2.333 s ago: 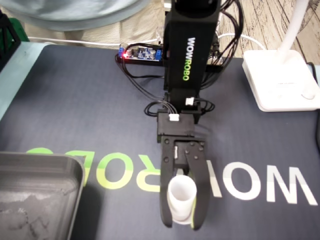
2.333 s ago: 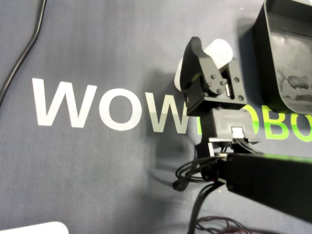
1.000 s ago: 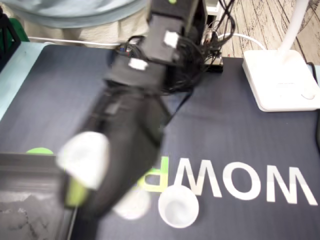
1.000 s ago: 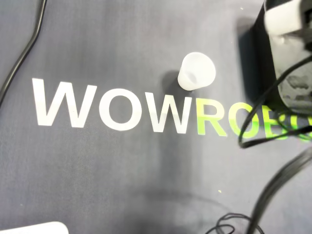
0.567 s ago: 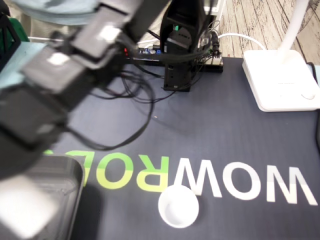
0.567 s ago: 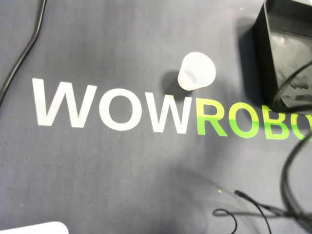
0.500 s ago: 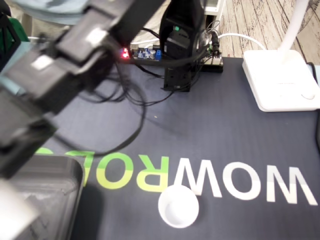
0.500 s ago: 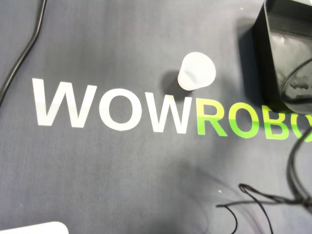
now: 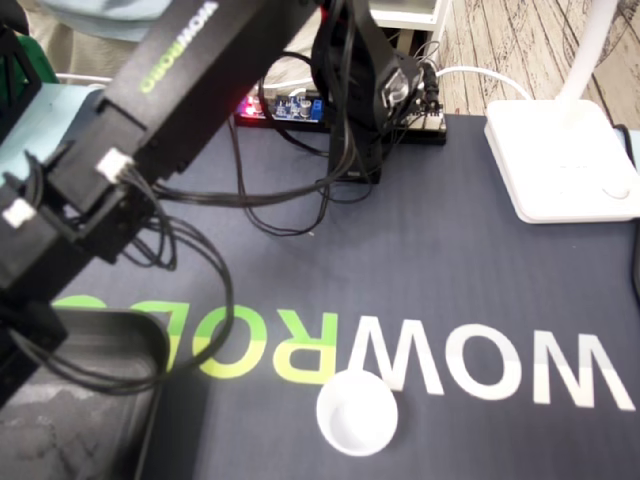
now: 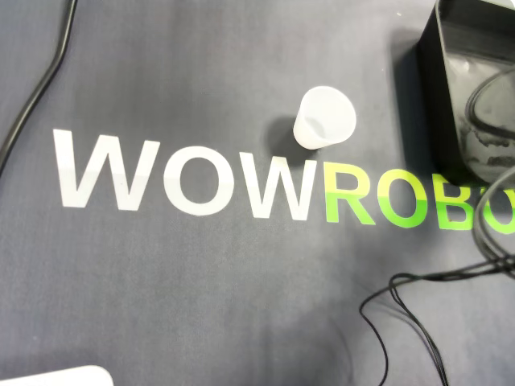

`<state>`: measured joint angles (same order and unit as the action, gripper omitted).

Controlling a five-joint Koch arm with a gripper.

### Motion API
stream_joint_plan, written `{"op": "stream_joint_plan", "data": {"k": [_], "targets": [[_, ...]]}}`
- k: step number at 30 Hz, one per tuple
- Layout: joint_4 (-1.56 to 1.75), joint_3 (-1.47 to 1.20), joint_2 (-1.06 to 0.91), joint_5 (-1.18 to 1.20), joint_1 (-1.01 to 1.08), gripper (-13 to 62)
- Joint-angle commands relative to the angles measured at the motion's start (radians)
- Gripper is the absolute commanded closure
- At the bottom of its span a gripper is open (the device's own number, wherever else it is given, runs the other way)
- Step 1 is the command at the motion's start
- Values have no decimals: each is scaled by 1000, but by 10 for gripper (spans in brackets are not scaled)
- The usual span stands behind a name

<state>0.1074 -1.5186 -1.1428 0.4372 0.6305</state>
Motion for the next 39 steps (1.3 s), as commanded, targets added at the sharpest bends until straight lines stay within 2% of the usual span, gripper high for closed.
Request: {"op": "stream_joint_plan", "data": {"k": [1,8,27,33,39], "targets": [[115,78,-12,112,-2,436],[241,77,58,337,-5,436],[321,81,135,410,-15,436],[345,81,138,397,-9,436],[348,84,29,201,-26,435]]}}
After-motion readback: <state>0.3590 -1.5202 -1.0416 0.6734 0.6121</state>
